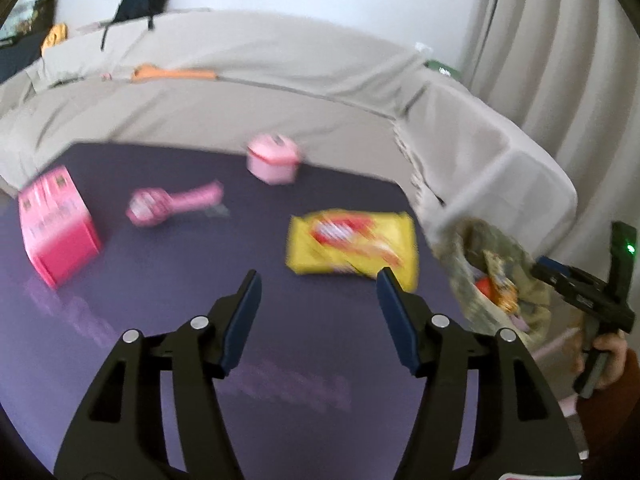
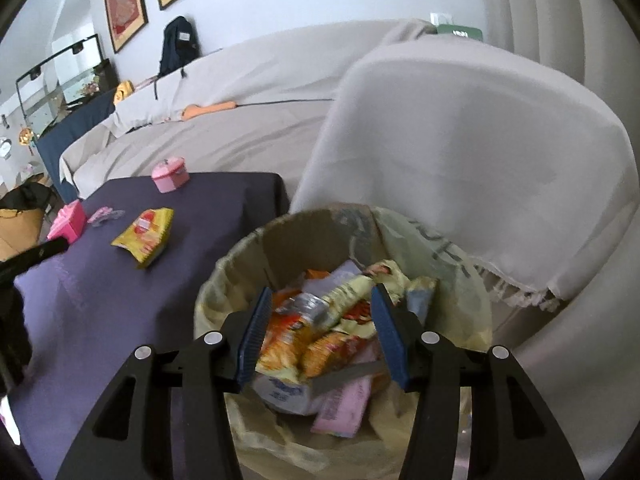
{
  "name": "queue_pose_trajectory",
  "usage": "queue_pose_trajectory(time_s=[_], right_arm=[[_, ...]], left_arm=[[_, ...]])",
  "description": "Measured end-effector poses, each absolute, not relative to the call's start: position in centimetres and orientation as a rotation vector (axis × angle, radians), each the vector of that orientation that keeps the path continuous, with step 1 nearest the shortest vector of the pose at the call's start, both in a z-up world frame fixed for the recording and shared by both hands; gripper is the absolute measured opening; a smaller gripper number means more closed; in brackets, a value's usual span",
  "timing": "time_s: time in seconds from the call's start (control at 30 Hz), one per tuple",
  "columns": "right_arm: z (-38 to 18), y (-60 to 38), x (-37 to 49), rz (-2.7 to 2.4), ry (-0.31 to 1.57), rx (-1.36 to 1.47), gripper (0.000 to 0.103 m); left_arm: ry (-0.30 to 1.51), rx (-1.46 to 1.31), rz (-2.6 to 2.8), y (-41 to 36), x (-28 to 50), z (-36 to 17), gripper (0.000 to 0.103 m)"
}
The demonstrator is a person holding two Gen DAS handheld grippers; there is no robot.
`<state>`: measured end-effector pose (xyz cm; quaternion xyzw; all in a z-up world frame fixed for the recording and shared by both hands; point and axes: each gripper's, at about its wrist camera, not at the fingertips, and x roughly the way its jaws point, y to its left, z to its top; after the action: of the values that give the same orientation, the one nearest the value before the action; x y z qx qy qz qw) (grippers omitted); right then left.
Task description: Collect trash
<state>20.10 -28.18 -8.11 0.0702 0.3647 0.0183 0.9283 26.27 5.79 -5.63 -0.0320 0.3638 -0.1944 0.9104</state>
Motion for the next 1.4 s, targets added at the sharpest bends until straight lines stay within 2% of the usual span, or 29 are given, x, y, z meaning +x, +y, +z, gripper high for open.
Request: queue_pose_trajectory(time_s=[0.2,0.37,0.57,0.73,0.93,1.17,1.4], right_arm=[[-7.4,-24.8,21.6,0.103,0.747,0.106,0.049],[-7.2,-22.1,24.1,0.154,0.764,0.081,0.049],[-7.4,-19.4,27.6,0.219,0.796,0.049,0.049],[-7.5,-18.4,29.9,0.248,0.811,0.062,0.049],[-8.3,-15.8,32.8,0.334,0.845,0.085,0.049],[-9.3,-11.5,36.0,0.366,0.891,0.042,0.050],[-11.3,-10.2,36.2,0.377,0.964,0.054,0.051]], left_arm=[[0.721,0.090,-0.357,7.7,32.7,-4.9,0.058],[0.820,0.078,-0.305,8.8,38.8,-6.6,0.058],[0.904,0.056,-0.289,9.5,41.2,-9.4,0.058],[0.945,-0.028,-0.304,10.7,39.9,-9.9,0.058],[1.002,-0.114,-0.441,11.3,34.3,-9.2,0.058],[0.929,-0.104,-0.342,14.7,29.3,-7.3,0.058],[0.914,-0.045,-0.313,16.7,28.3,-7.3,0.058]])
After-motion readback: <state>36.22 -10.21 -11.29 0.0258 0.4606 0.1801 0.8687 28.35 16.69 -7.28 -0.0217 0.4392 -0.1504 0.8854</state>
